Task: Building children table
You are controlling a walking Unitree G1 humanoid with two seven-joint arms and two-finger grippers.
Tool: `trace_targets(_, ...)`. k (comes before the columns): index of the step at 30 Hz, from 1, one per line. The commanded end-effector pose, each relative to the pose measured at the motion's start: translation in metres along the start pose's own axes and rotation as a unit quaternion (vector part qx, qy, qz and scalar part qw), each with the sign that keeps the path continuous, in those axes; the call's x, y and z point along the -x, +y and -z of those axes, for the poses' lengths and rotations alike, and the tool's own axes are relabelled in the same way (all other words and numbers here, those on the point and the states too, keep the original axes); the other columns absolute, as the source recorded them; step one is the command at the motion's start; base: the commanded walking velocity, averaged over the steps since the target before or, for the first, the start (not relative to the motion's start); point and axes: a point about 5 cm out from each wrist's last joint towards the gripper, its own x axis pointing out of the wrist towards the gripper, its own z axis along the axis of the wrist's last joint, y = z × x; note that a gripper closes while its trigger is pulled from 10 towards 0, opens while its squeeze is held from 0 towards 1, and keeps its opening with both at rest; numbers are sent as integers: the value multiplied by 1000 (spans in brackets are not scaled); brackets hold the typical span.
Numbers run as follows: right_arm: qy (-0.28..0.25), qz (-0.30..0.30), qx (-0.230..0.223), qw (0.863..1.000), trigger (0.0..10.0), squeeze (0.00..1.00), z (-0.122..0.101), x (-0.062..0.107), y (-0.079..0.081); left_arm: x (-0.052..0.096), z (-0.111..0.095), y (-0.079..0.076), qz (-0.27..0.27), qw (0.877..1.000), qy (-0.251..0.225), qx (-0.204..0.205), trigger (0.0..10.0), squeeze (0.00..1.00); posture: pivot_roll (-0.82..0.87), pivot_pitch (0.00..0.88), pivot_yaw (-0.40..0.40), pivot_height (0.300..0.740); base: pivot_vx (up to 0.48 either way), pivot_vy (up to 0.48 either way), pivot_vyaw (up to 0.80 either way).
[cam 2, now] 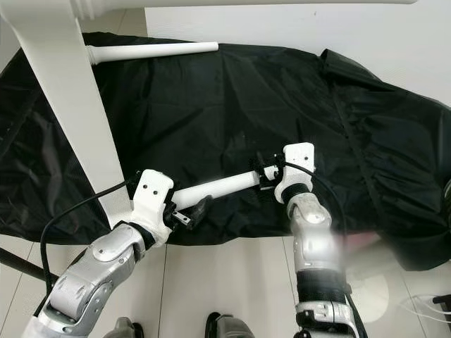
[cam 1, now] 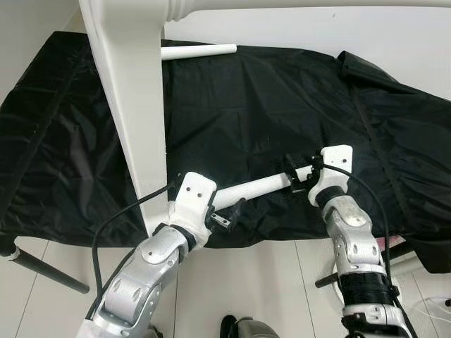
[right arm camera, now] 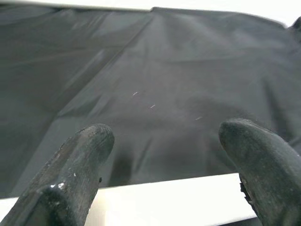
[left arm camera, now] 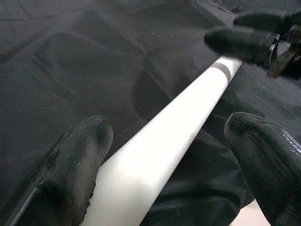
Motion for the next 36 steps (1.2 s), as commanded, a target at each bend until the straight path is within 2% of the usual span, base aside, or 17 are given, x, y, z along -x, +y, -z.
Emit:
trace_targets(1, 5, -7, -8, 1000, 10000, 0, 5, 1, -3, 3, -2, -11, 64, 998, -11, -1, 10000, 0, 59, 180, -97, 740, 0, 0, 0)
trace_targets(2, 12, -20, -13, 1000, 10000, 0, 11, -1, -2, 6, -3, -16, 85, 996, -19, 4, 10000, 0, 61, 181, -100, 740, 0, 0, 0)
trace_targets(9, 28, -38, -37, 998, 10000, 0, 27, -5, -5, 19, -5, -26, 140, 989, -27, 23, 10000, 0, 76, 182, -105, 740, 0, 0, 0)
trace_targets(14, 31, -37, -37, 998, 10000, 0, 32, -7, -11, 26, -6, -24, 148, 988, -29, 31, 10000, 0, 81, 181, -110, 740, 0, 0, 0)
trace_targets(15, 34, -35, -33, 998, 10000, 0, 34, -8, -15, 32, -8, -20, 139, 989, -38, 26, 10000, 0, 81, 181, -110, 740, 0, 0, 0)
trace_targets(18, 34, -35, -34, 998, 10000, 0, 34, -9, -16, 34, -8, -18, 134, 990, -42, 23, 10000, 0, 81, 181, -110, 740, 0, 0, 0)
trace_targets(22, 30, -34, -35, 998, 10000, 0, 34, -10, -19, 50, -8, -20, 161, 986, -31, 40, 10000, 0, 84, 181, -118, 740, 0, 0, 0)
trace_targets(34, 40, -37, -41, 998, 10000, 0, 39, -10, -22, 64, -14, -15, 167, 985, -31, 44, 10000, 0, 103, 178, -136, 740, 0, 0, 0)
trace_targets(36, 56, -35, -46, 997, 10000, 0, 45, -8, -26, 67, -13, -10, 166, 985, -22, 30, 10000, 0, 113, 168, -140, 740, 0, 0, 0)
